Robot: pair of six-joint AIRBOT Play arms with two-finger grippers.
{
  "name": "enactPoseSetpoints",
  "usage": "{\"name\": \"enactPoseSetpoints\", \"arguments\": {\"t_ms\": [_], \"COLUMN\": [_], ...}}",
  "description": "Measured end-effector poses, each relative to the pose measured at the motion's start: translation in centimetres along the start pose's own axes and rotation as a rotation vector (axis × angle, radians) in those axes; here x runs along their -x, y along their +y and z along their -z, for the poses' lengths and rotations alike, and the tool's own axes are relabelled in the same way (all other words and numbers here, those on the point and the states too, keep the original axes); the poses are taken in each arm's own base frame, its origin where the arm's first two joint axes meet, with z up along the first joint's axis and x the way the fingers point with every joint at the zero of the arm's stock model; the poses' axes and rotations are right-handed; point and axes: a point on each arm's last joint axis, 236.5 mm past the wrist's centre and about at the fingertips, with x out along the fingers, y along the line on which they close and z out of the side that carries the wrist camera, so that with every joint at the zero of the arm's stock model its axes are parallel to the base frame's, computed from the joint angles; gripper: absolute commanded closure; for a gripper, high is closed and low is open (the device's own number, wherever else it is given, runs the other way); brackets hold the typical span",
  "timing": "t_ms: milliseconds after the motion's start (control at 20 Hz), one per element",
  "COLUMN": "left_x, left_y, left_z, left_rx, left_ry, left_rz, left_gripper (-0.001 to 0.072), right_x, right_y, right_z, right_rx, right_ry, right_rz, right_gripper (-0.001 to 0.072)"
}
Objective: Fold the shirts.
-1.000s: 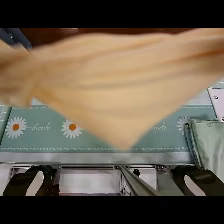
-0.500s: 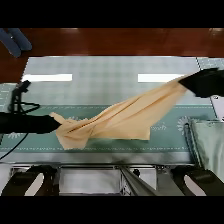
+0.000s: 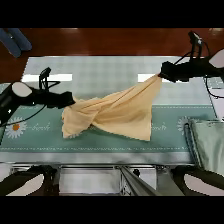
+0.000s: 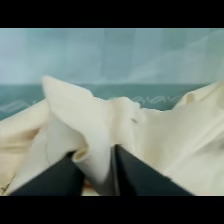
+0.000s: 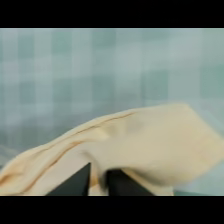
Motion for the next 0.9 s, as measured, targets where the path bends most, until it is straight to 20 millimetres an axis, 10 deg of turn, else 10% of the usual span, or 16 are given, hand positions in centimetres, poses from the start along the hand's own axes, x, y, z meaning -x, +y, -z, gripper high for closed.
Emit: {"name": "enactPoseSetpoints", "arguments": {"t_ms": [200,350,600,900], "left_x": [1.6,4.8,6.2,2.9], "left_y": [0.8,5.3,12.1,10.8], "left_z": [-3.3,-3.0,5.9,13.8], "left_rx": [-0.098,-0.087,0.162,0.37], "left_ry": [0.052,0.113,0.244,0.247], "left_rz": [-0.069,-0.193,-0.247,-0.059], "left_gripper": [0.0006,0.0007,0.0007,0.0007], "right_x": [-0.4,2.1,5.1,3.8], "right_y": [-1.0,-4.9,-13.5,-9.9], "right_z": [-2.9,-1.9,6.9,17.5], "right_rx": [-0.085,-0.064,-0.153,-0.23], "right_ry": [0.011,0.085,0.209,0.196], "right_rz": [-0.072,-0.005,0.177,-0.041], "right_gripper": [0.0095,0.0095,0.0095,0.0095]}}
